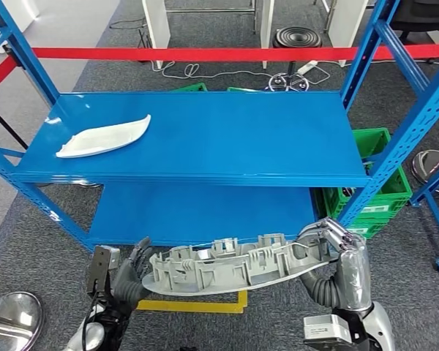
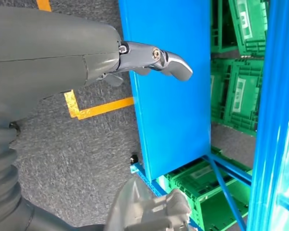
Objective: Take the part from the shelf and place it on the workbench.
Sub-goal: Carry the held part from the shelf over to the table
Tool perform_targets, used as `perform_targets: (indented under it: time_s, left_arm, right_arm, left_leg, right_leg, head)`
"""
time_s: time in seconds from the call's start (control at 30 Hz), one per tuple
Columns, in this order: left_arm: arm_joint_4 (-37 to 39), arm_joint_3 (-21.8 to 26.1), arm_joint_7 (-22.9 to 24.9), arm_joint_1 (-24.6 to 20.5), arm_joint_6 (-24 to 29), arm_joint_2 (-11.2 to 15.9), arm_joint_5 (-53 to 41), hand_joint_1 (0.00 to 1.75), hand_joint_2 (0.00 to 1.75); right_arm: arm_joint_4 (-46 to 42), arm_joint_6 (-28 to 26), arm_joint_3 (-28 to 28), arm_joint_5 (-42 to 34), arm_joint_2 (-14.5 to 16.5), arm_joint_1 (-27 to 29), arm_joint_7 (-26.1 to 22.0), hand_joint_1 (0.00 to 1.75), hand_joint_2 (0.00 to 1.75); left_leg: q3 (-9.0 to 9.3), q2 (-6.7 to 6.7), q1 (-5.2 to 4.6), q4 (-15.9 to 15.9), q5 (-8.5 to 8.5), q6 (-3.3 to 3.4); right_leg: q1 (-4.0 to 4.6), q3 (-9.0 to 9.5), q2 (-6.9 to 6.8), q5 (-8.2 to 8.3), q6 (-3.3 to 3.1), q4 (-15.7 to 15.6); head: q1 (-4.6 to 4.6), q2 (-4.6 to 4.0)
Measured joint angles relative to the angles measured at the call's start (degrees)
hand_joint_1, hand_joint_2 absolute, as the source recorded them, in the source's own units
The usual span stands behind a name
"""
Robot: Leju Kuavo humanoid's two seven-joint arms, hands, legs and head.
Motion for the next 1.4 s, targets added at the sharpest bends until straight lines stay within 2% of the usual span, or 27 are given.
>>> perform_targets:
  time_s: [0.03, 0.1, 0.17, 0.2, 0.27, 0.3, 0.37, 0.43, 0.47, 0.5, 0.53, 0.6, 0.67, 0.7, 0.77, 0.8, 0.87, 0.93, 0.97, 1.0, 1.07, 1.13, 1.17, 1.23, 1.27, 1.33, 1.4]
  left_arm:
    - [0.02, 0.57, -1.87, 0.57, 0.48, -0.01, 0.63, 0.00, 1.75]
    - [0.85, 3.68, -8.70, 2.92, -0.29, 0.05, 2.60, 0.00, 1.75]
    - [3.79, 10.21, -16.76, 5.79, -5.87, -0.04, 2.33, 0.00, 1.75]
    - [5.54, 14.02, -19.07, 6.69, -9.53, -0.29, 0.70, 0.00, 1.75]
    - [7.76, 21.38, -19.15, 7.45, -16.47, -1.86, -4.24, 0.00, 1.75]
    - [7.96, 24.26, -17.57, 7.62, -19.16, -3.00, -6.64, 0.00, 1.75]
    - [7.64, 28.52, -14.26, 8.22, -23.18, -5.51, -9.81, 0.00, 1.75]
    - [7.32, 31.30, -12.56, 8.84, -25.06, -7.50, -10.75, 0.00, 1.75]
    - [7.27, 32.36, -12.28, 8.98, -25.44, -8.28, -10.86, 0.00, 1.75]
    - [7.27, 33.28, -12.12, 9.02, -25.63, -8.90, -10.88, 0.00, 1.75]
    - [7.26, 34.02, -12.05, 9.02, -25.74, -9.36, -10.88, 0.00, 1.75]
    - [7.27, 35.10, -12.08, 8.99, -26.22, -9.95, -10.82, 0.00, 1.75]
    - [7.27, 35.79, -12.33, 8.88, -27.72, -10.30, -10.24, 0.00, 1.75]
    - [7.27, 35.96, -12.43, 8.71, -28.95, -10.41, -9.62, 0.00, 1.75]
    - [7.28, 36.01, -11.91, 8.20, -31.59, -10.62, -7.67, 0.00, 1.75]
    - [7.28, 35.84, -11.05, 7.93, -32.65, -10.71, -6.31, 0.00, 1.75]
    - [7.26, 35.12, -8.79, 7.67, -33.81, -10.87, -3.23, 0.00, 1.75]
    - [7.25, 34.08, -7.34, 7.71, -34.07, -10.87, -0.76, 0.00, 1.75]
    - [7.28, 33.47, -7.24, 7.66, -34.00, -10.83, 0.02, 0.00, 1.75]
    - [7.38, 32.76, -7.73, 7.48, -33.75, -10.76, 0.54, 0.00, 1.75]
    - [7.89, 30.89, -10.32, 6.58, -32.50, -10.48, 0.89, 0.00, 1.75]
    - [8.60, 28.90, -13.44, 5.45, -30.84, -10.09, 0.40, 0.00, 1.75]
    - [8.92, 28.09, -14.56, 5.02, -30.16, -9.94, 0.07, 0.00, 1.75]
    - [9.42, 26.85, -16.18, 4.44, -28.86, -9.67, -0.46, 0.00, 1.75]
    - [9.58, 26.33, -16.98, 4.23, -28.13, -9.60, -0.63, 0.00, 1.75]
    - [9.72, 25.30, -18.18, 3.85, -26.88, -9.50, -0.68, 0.00, 1.75]
    - [9.73, 24.49, -18.31, 3.80, -26.20, -9.37, -0.03, 0.00, 1.75]
  right_arm:
    - [-0.25, -0.16, -0.45, -0.22, -0.04, 0.63, -0.32, 1.34, 1.75]
    - [-1.17, -1.44, -1.47, -1.35, -0.58, 2.55, -1.57, 1.34, 1.75]
    - [-2.61, -3.42, -2.74, -2.97, -1.74, 5.08, -2.70, 1.34, 1.75]
    - [-3.30, -4.29, -3.39, -3.66, -2.42, 6.34, -2.89, 1.34, 1.75]
    - [-4.43, -5.40, -4.63, -4.75, -3.80, 8.73, -2.52, 1.34, 1.75]
    - [-4.91, -5.68, -5.09, -5.08, -4.39, 9.79, -2.11, 1.34, 1.75]
    - [-5.81, -5.85, -5.63, -5.51, -5.30, 11.41, -1.21, 1.34, 1.75]
    - [-6.54, -5.96, -5.92, -5.88, -5.92, 12.32, -0.62, 1.34, 1.75]
    - [-6.76, -6.01, -6.05, -6.02, -6.22, 12.66, -0.46, 1.34, 1.75]
    - [-6.91, -6.06, -6.14, -6.11, -6.49, 12.99, -0.38, 1.34, 1.75]
    - [-7.03, -6.10, -6.18, -6.14, -6.72, 13.30, -0.32, 1.34, 1.75]
    - [-7.26, -6.11, -6.30, -6.14, -7.05, 13.72, -0.25, 1.34, 1.75]
    - [-7.63, -6.20, -6.50, -6.23, -7.28, 13.85, -0.07, 1.34, 1.75]
    - [-7.86, -6.31, -6.63, -6.31, -7.39, 13.93, 0.05, 1.34, 1.75]
    - [-8.28, -6.58, -6.86, -6.47, -7.57, 14.32, 0.32, 1.34, 1.75]
    - [-8.49, -6.73, -6.94, -6.49, -7.65, 14.55, 0.49, 1.34, 1.75]
    - [-8.79, -7.10, -7.00, -6.53, -7.75, 14.82, 0.90, 1.34, 1.75]
    - [-8.90, -7.43, -7.01, -6.66, -7.86, 14.98, 1.43, 1.34, 1.75]
    - [-8.90, -7.36, -7.03, -6.60, -7.90, 15.11, 1.76, 1.34, 1.75]
    - [-8.90, -6.97, -7.11, -6.31, -7.85, 15.22, 2.06, 1.34, 1.75]
    - [-8.91, -5.71, -7.51, -5.28, -7.35, 15.33, 2.48, 1.34, 1.75]
    - [-8.98, -4.82, -8.15, -4.42, -6.64, 15.38, 2.59, 1.34, 1.75]
    - [-9.05, -4.67, -8.47, -4.19, -6.39, 15.42, 2.60, 1.34, 1.75]
    - [-9.26, -4.66, -9.04, -3.92, -6.02, 15.73, 2.61, 1.34, 1.75]
    - [-9.44, -4.78, -9.41, -3.84, -5.83, 16.10, 2.64, 1.34, 1.75]
    - [-9.95, -5.29, -10.23, -3.66, -5.42, 17.13, 2.70, 1.34, 1.75]
    - [-10.50, -6.04, -11.06, -3.70, -5.01, 17.91, 2.76, 1.34, 1.75]
  left_leg:
    - [1.51, -0.09, 0.02, -0.75, 0.96, 0.08]
    - [7.43, -1.63, 0.13, -7.41, 2.88, 0.40]
    - [12.87, -3.94, 0.26, -14.81, 2.50, 0.94]
    - [14.04, -4.55, 0.22, -16.66, 2.01, 1.23]
    - [13.84, -3.64, 0.06, -17.27, 2.35, 2.03]
    - [13.51, -3.02, 0.07, -17.35, 2.78, 2.52]
    - [12.67, -1.51, 0.12, -17.55, 3.74, 3.42]
    - [11.59, 0.09, -0.01, -17.50, 4.63, 3.76]
    - [10.99, 0.99, -0.05, -17.46, 5.12, 3.73]
    - [10.39, 1.85, -0.08, -17.41, 5.58, 3.67]
    - [9.86, 2.65, -0.09, -17.36, 5.99, 3.55]
    - [9.18, 4.00, -0.16, -17.23, 6.58, 3.17]
    - [8.92, 5.09, -0.42, -16.99, 6.95, 2.64]
    - [8.93, 5.58, -0.54, -16.84, 7.12, 2.35]
    - [8.94, 6.53, -0.57, -16.70, 7.37, 1.76]
    - [8.80, 6.18, -0.47, -16.41, 7.07, 1.36]
    - [7.50, 3.74, -0.29, -13.21, 4.29, 0.63]
    - [4.62, 1.06, -0.18, -6.02, -0.11, 0.29]
    - [3.23, 0.54, -0.18, -2.66, -1.50, 0.29]
    - [2.48, 0.27, -0.18, -0.74, -1.78, 0.36]
    - [3.90, -0.15, -0.20, -3.12, 0.95, 0.75]
    - [7.96, -1.83, -0.19, -10.71, 4.71, 1.47]
    - [9.60, -2.80, -0.17, -13.86, 5.67, 1.78]
    - [10.98, -3.69, -0.17, -16.84, 5.67, 2.22]
    - [10.91, -3.28, -0.14, -17.17, 5.62, 2.35]
    - [10.85, -2.15, 0.04, -17.63, 5.79, 2.82]
    - [10.85, -0.90, 0.17, -17.87, 6.02, 3.32]
  right_leg:
    - [-0.04, -0.97, 0.44, 0.74, 0.14, 0.01]
    - [-0.15, -2.63, 1.60, 2.14, 0.58, 0.04]
    - [-0.11, -3.63, 2.90, 3.45, 1.23, 0.00]
    - [-0.09, -3.85, 3.45, 4.08, 1.61, -0.19]
    - [-0.20, -4.16, 4.05, 5.13, 2.38, -0.78]
    - [-0.21, -4.56, 3.35, 4.64, 2.69, -0.54]
    - [-0.17, -6.05, 0.62, 0.60, 3.14, 2.92]
    - [-0.11, -7.98, -1.34, -5.01, 3.55, 10.41]
    - [-0.12, -8.50, -1.65, -6.41, 3.73, 13.94]
    - [-0.13, -8.26, -1.81, -6.56, 3.86, 16.10]
    - [-0.14, -6.96, -1.97, -5.68, 3.94, 16.19]
    - [-0.14, -1.05, -3.33, -3.69, 3.98, 10.08]
    - [0.17, 5.00, -5.42, -4.21, 3.59, 2.17]
    - [0.32, 6.33, -5.96, -4.86, 3.17, -0.02]
    - [0.46, 6.06, -5.28, -5.09, 1.98, -0.66]
    - [0.40, 5.81, -4.76, -4.93, 1.47, -0.66]
    - [0.19, 5.40, -3.67, -4.21, 0.56, -0.72]
    - [0.12, 4.61, -2.39, -3.45, 0.08, -0.69]
    - [0.15, 4.19, -1.69, -3.13, -0.02, -0.67]
    - [0.18, 3.83, -0.97, -2.87, -0.03, -0.65]
    - [0.24, 3.41, 0.46, -2.48, 0.09, -0.63]
    - [0.30, 3.19, 1.74, -2.19, 0.36, -0.59]
    - [0.29, 3.02, 2.35, -2.02, 0.59, -0.56]
    - [0.22, 2.43, 3.50, -1.59, 1.22, -0.48]
    - [0.14, 2.12, 4.05, -1.37, 1.60, -0.53]
    - [0.18, 1.10, 3.18, -2.06, 2.17, 0.55]
    - [0.25, -1.42, 0.40, -5.15, 2.62, 5.73]
  head:
    - [0.02, 0.00]
    - [0.01, 0.00]
    - [-0.02, 0.00]
    - [-0.10, 0.00]
    - [-0.22, 0.00]
    - [-0.15, 0.00]
    - [0.15, 0.00]
    - [0.33, 0.00]
    - [0.35, 0.00]
    - [0.35, 0.00]
    - [0.36, 0.00]
    - [0.35, 0.00]
    - [0.33, 0.00]
    - [0.34, 0.00]
    - [0.29, 0.00]
    - [0.34, 0.00]
    - [0.29, 0.00]
    - [0.23, 0.00]
    - [0.25, 0.00]
    - [0.25, 0.00]
    - [0.25, 0.00]
    - [0.27, 0.00]
    - [0.26, 0.00]
    - [0.26, 0.00]
    - [0.24, 0.00]
    - [0.42, 0.00]
    - [0.69, 0.00]
